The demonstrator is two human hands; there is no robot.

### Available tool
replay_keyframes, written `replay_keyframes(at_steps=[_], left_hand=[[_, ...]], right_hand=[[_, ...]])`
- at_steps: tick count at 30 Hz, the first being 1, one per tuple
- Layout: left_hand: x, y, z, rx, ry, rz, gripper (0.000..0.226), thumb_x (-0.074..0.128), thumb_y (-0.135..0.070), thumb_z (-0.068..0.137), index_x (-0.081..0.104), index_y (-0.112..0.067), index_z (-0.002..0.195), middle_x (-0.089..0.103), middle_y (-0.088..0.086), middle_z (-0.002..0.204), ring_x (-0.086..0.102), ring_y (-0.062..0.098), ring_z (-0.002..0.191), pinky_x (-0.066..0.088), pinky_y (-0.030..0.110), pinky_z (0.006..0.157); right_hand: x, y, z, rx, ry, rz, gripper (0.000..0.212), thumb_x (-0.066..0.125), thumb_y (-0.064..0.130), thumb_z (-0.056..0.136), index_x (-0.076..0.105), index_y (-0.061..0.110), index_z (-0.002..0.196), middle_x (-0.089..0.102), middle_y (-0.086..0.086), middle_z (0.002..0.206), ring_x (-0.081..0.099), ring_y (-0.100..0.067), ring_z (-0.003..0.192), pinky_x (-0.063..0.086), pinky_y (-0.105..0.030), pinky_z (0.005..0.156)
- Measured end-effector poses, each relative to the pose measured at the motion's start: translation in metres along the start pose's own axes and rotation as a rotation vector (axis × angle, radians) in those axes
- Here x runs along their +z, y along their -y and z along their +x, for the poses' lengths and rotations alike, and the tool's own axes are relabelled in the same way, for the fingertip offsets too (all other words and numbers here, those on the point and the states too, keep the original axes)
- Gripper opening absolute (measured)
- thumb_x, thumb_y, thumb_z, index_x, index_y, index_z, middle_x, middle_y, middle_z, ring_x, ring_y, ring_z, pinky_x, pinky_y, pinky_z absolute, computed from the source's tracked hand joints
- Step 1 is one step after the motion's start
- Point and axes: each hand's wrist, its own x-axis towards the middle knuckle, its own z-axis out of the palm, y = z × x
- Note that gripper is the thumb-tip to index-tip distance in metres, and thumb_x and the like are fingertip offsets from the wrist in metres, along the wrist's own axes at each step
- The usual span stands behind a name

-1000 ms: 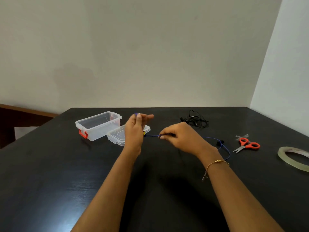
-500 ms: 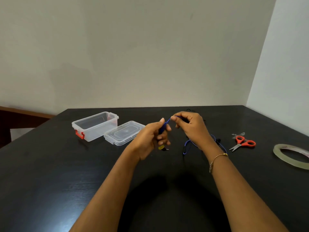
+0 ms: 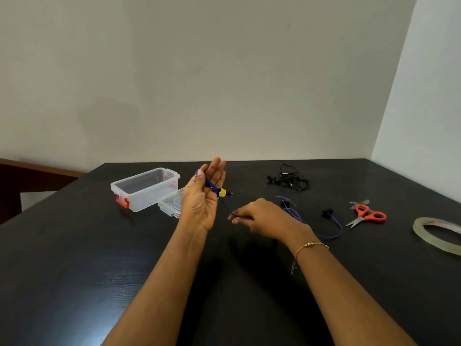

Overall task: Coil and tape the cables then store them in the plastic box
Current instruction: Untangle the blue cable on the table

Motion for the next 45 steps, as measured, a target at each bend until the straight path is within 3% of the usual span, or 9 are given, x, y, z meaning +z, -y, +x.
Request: replay_keyframes(at_steps=[3, 6, 11, 17, 23, 31, 35, 40, 45], left_hand=[[-0.004, 0.004, 0.0, 0.109, -0.036, 0.373, 0.024, 0.031, -0.014, 0.1, 0.053, -0.011, 0.092, 0.066, 0.006, 0.101, 0.063, 0.018, 0.1, 0.047, 0.028, 0.093], [-0.011, 0.011, -0.003, 0.303, 0.044, 0.996, 0.019, 0.036, -0.013, 0.099, 0.054, -0.011, 0.093, 0.065, -0.002, 0.101, 0.059, 0.008, 0.1, 0.044, 0.022, 0.093], [-0.011, 0.018, -0.009, 0.276, 0.307, 1.438, 0.018, 0.04, -0.007, 0.097, 0.054, -0.004, 0.086, 0.06, 0.0, 0.078, 0.057, -0.001, 0.072, 0.04, 0.003, 0.064], [0.002, 0.018, -0.019, -0.065, 0.421, 1.282, 0.026, 0.035, -0.015, 0.099, 0.055, -0.013, 0.083, 0.052, 0.003, 0.062, 0.053, 0.007, 0.056, 0.046, 0.014, 0.06], [0.011, 0.005, -0.023, -0.265, 0.4, 0.717, 0.03, 0.035, -0.016, 0.097, 0.05, -0.01, 0.072, 0.03, -0.008, 0.042, 0.028, 0.005, 0.035, 0.044, 0.02, 0.05], [0.009, -0.008, -0.016, -0.258, 0.271, 0.017, 0.031, 0.036, -0.021, 0.092, 0.053, -0.012, 0.068, 0.037, -0.007, 0.04, 0.034, 0.004, 0.031, 0.046, 0.017, 0.047], [0.004, -0.01, -0.01, -0.13, 0.113, -0.159, 0.044, 0.033, -0.02, 0.098, 0.06, -0.011, 0.065, 0.05, -0.005, 0.047, 0.049, 0.005, 0.04, 0.056, 0.019, 0.059], [0.0, -0.015, 0.001, 0.044, -0.092, -0.21, 0.029, 0.029, -0.015, 0.101, 0.053, -0.009, 0.085, 0.073, 0.006, 0.07, 0.071, 0.017, 0.071, 0.055, 0.03, 0.081], [0.002, -0.011, 0.001, 0.127, -0.199, -0.053, 0.027, 0.024, -0.015, 0.102, 0.045, -0.015, 0.086, 0.068, 0.011, 0.099, 0.058, 0.026, 0.111, 0.042, 0.033, 0.1]], right_hand=[[-0.006, 0.006, -0.002, -0.028, -0.02, -0.098, 0.033, 0.045, 0.032, 0.096, 0.057, 0.023, 0.124, 0.063, -0.002, 0.119, 0.057, -0.014, 0.098, 0.044, -0.032, 0.086], [-0.011, 0.004, -0.005, -0.078, -0.202, -0.136, 0.029, 0.046, 0.026, 0.095, 0.061, 0.019, 0.118, 0.065, -0.003, 0.113, 0.057, -0.019, 0.103, 0.045, -0.032, 0.084], [-0.016, -0.006, -0.003, -0.15, -0.463, -0.031, 0.02, 0.047, 0.009, 0.093, 0.063, 0.006, 0.105, 0.063, -0.011, 0.098, 0.049, -0.019, 0.088, 0.039, -0.03, 0.079], [-0.018, -0.012, -0.006, -0.158, -0.683, 0.065, 0.015, 0.046, -0.002, 0.089, 0.055, 0.006, 0.098, 0.058, -0.007, 0.085, 0.05, -0.019, 0.083, 0.045, -0.03, 0.071], [-0.018, -0.015, -0.003, -0.197, -0.75, 0.227, 0.007, 0.055, 0.01, 0.09, 0.06, 0.004, 0.089, 0.059, -0.007, 0.08, 0.054, -0.015, 0.071, 0.041, -0.018, 0.065], [-0.005, -0.009, 0.002, -0.072, -0.399, 0.452, 0.022, 0.044, 0.018, 0.097, 0.061, 0.005, 0.095, 0.05, 0.006, 0.061, 0.048, -0.003, 0.052, 0.039, -0.012, 0.053], [-0.002, -0.01, 0.001, 0.023, -0.229, 0.419, 0.024, 0.045, 0.019, 0.096, 0.061, 0.004, 0.105, 0.05, 0.004, 0.063, 0.044, -0.002, 0.051, 0.038, -0.009, 0.049], [0.002, -0.011, 0.001, 0.055, -0.013, 0.247, 0.03, 0.043, 0.022, 0.097, 0.061, 0.011, 0.118, 0.05, 0.006, 0.066, 0.045, -0.002, 0.059, 0.04, -0.021, 0.065], [0.003, 0.004, 0.002, -0.052, 0.071, 0.106, 0.03, 0.047, 0.024, 0.095, 0.059, 0.017, 0.121, 0.064, -0.004, 0.108, 0.044, 0.001, 0.061, 0.036, -0.017, 0.066]])
